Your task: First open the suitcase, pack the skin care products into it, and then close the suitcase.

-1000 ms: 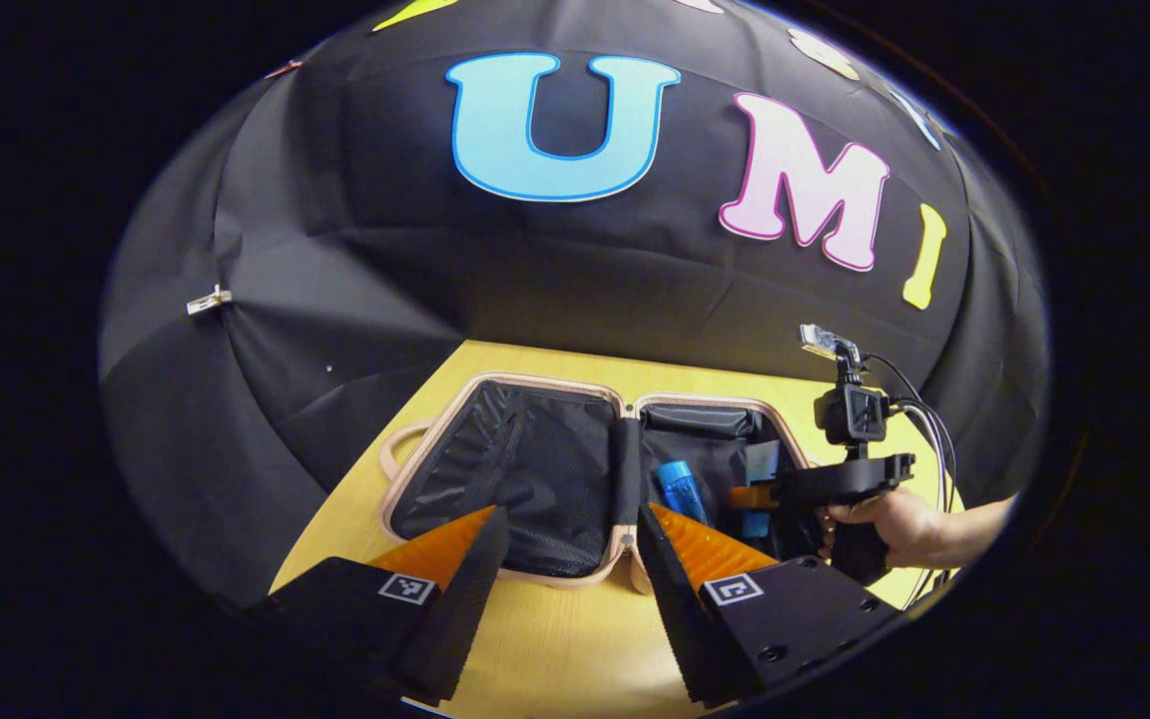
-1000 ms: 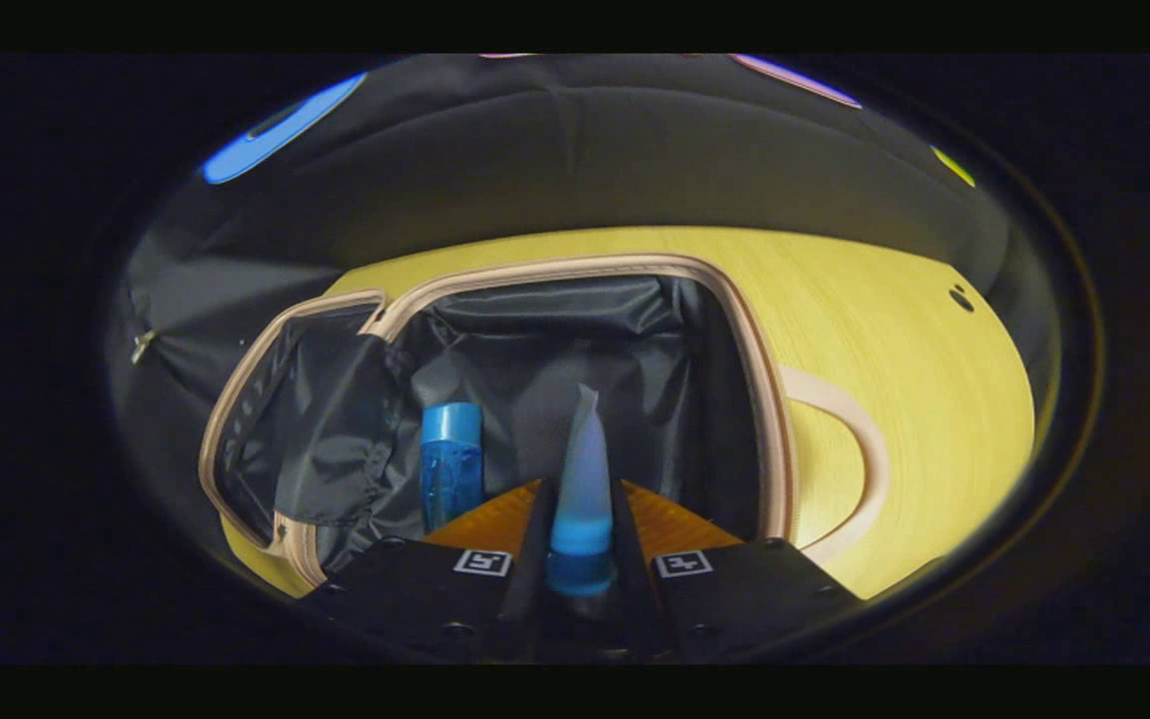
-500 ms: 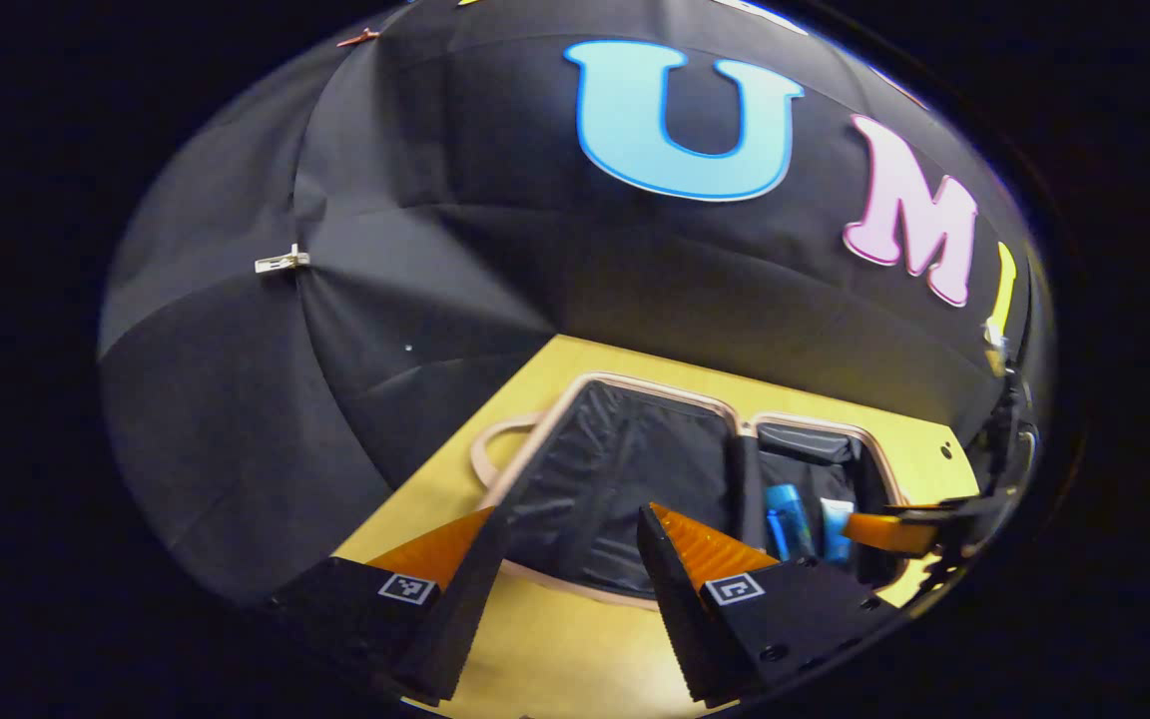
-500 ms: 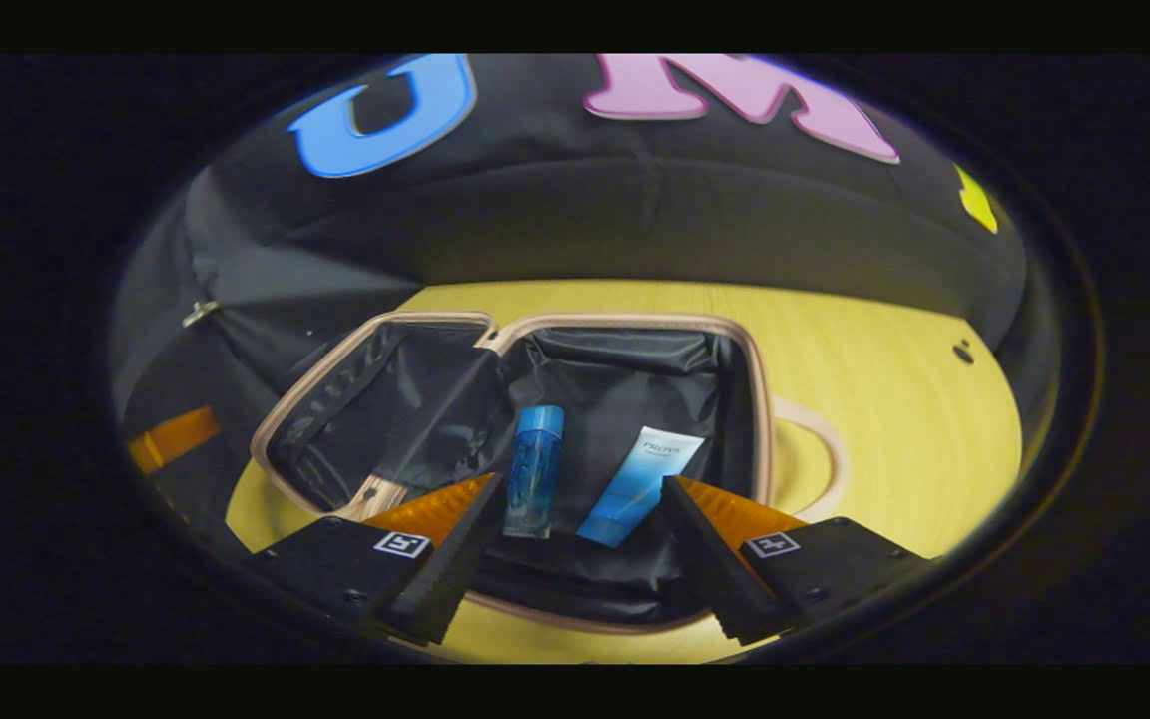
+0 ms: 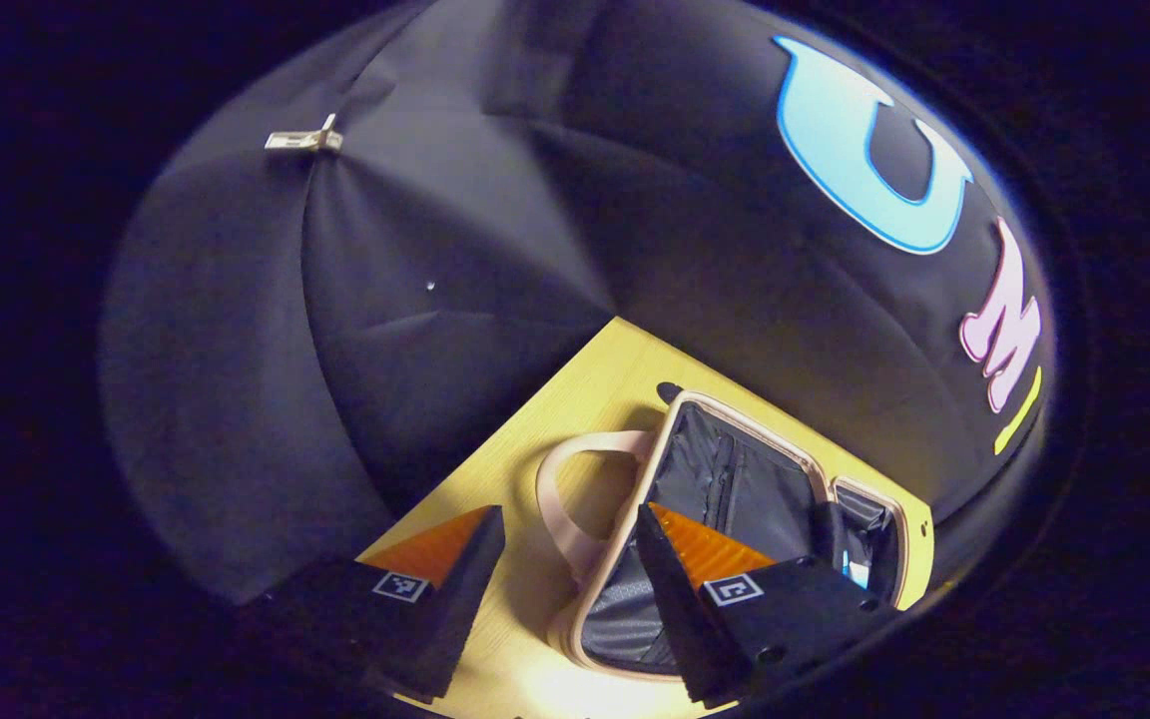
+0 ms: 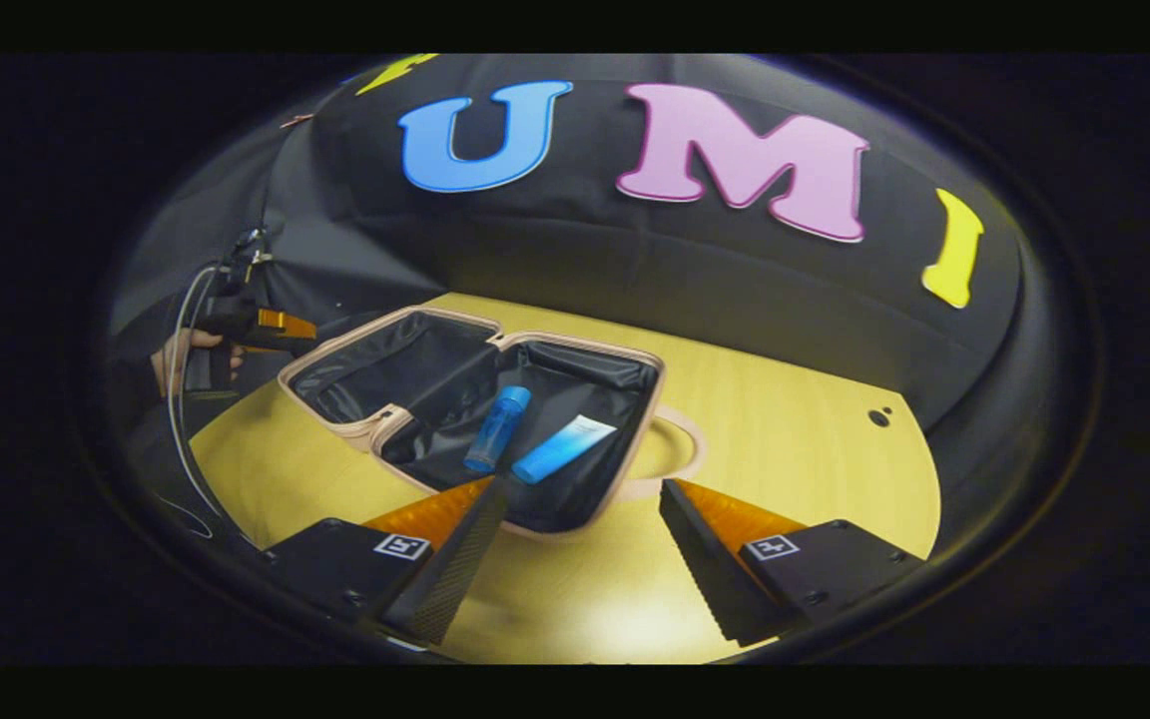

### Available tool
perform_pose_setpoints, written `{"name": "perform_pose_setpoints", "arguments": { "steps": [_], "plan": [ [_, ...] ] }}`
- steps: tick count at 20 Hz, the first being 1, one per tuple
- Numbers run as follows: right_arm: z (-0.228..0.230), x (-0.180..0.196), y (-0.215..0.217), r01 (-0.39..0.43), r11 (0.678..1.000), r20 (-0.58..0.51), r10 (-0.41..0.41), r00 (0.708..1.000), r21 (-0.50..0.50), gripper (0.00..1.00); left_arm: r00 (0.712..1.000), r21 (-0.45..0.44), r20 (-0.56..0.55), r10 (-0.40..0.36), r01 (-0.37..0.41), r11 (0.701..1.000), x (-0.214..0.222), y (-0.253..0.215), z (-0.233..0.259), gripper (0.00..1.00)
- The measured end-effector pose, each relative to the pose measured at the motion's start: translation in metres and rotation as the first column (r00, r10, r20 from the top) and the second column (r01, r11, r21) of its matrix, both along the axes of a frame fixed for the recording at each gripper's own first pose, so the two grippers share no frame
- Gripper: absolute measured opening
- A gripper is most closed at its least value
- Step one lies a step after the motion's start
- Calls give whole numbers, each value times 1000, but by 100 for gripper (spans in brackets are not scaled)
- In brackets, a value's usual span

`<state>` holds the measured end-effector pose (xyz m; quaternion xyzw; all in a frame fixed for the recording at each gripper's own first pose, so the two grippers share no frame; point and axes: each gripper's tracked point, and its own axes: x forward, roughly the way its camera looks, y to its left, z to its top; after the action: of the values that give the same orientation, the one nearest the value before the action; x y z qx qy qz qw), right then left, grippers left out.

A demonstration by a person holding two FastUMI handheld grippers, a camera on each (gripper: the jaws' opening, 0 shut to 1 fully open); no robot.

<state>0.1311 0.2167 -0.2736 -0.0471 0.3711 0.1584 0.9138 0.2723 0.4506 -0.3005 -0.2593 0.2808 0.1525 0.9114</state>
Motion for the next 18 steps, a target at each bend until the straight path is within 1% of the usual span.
{"name": "perform_pose_setpoints", "arguments": {
  "steps": [2,3,4,5,7,9,10,11,12,13,14,15,16,18],
  "plan": [
    [6,-13,-14,79,996,-28,-78,997,28,98,1000,-93,19,14,-12,996,17,7,-13,81],
    [7,-21,-21,102,994,-50,-100,994,38,99,1000,-128,2,29,-29,991,23,13,-25,79],
    [7,-27,-29,114,993,-64,-112,992,31,99,999,-152,-23,40,-43,987,27,18,-34,77],
    [7,-32,-36,115,993,-72,-114,991,15,99,998,-197,-43,35,-43,979,32,16,-45,76],
    [17,-34,-48,113,994,-56,-113,992,0,99,998,-242,-64,15,-30,970,39,15,-57,72],
    [26,-29,-60,124,992,-26,-125,992,-13,99,997,-268,-75,-2,-19,963,47,8,-66,63],
    [29,-27,-64,130,991,-17,-131,991,-17,99,997,-295,-72,-9,-13,955,49,4,-66,41],
    [30,-25,-69,138,990,-16,-138,990,-18,99,997,-305,-79,-11,-14,952,48,2,-70,31],
    [30,-26,-71,144,990,-23,-144,989,-14,98,998,-311,-66,-8,-13,950,52,5,-68,15],
    [29,-25,-75,155,988,-24,-155,988,-13,98,999,-307,-42,-1,-12,952,52,5,-61,17],
    [29,-24,-81,162,987,-24,-162,987,-15,98,1000,-289,-25,4,-11,957,52,7,-53,16],
    [28,-24,-87,166,986,-29,-166,986,-21,98,1000,-258,-32,-2,-7,966,49,8,-48,13],
    [27,-25,-89,166,986,-33,-167,985,-21,98,999,-231,-35,-16,8,973,46,7,-41,7],
    [29,-24,-92,163,986,-35,-164,986,-16,98,999,-174,-3,-40,39,984,47,11,-12,6]
  ]
}}
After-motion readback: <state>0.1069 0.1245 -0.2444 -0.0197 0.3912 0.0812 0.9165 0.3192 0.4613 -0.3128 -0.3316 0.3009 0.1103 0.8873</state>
